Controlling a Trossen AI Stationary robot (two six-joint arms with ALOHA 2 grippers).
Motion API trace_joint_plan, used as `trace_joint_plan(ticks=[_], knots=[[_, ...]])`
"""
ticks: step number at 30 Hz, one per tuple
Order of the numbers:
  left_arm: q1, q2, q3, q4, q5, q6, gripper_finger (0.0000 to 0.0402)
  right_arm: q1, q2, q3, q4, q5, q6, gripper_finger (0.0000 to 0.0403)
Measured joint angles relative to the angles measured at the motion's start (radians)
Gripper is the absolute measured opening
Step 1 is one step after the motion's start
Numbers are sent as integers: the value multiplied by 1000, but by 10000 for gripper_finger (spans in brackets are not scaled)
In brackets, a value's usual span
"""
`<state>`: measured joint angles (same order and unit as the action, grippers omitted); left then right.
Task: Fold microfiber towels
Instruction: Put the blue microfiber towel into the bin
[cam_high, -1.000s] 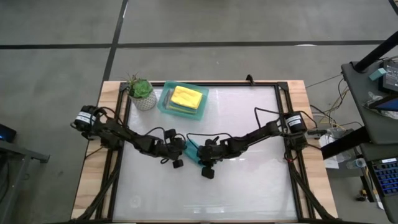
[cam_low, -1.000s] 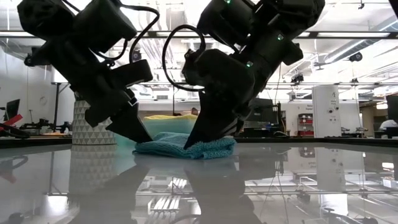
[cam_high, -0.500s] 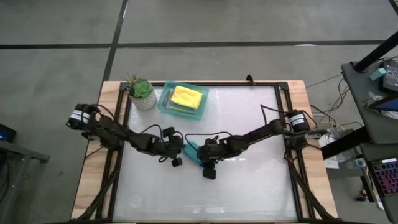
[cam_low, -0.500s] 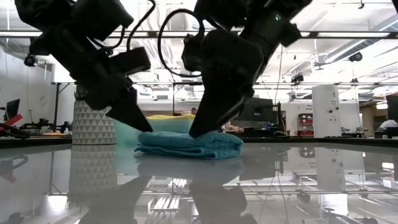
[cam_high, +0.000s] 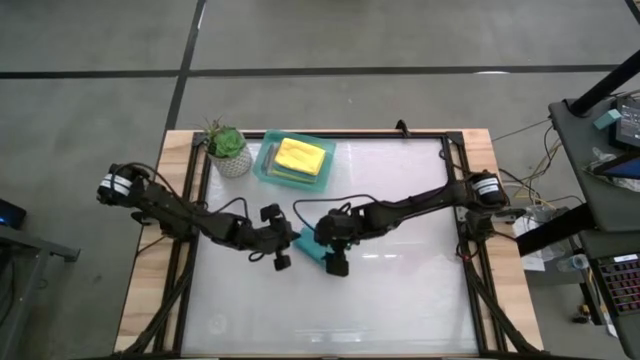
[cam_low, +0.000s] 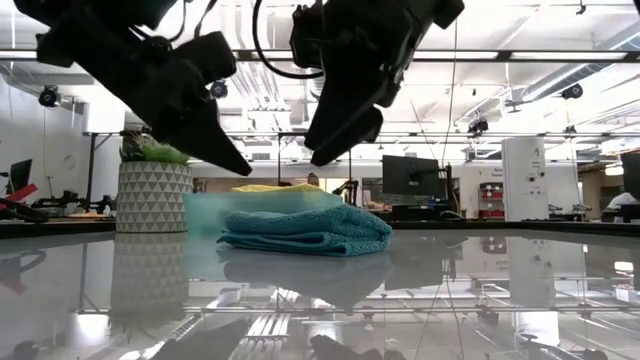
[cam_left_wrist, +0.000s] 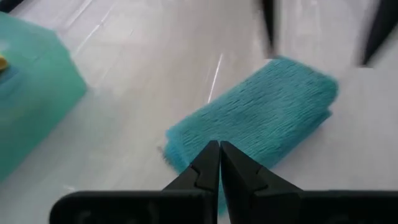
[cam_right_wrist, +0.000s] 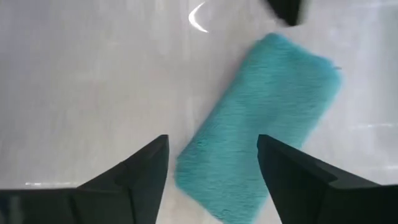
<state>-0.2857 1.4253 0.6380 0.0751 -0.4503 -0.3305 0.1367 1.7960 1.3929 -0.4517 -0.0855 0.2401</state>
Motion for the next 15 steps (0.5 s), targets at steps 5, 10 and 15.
trace_joint_plan(ticks=[5, 10, 15], knots=[[-24, 1, -2, 52, 1, 1, 0, -45, -22, 7, -42, -1, -16, 248], [-31, 2, -4, 98, 1, 6, 0, -104, -29, -12, -46, -4, -16, 254], [-31, 23, -4, 115, 2, 6, 0, -157, -28, -40, -32, -51, -5, 254]])
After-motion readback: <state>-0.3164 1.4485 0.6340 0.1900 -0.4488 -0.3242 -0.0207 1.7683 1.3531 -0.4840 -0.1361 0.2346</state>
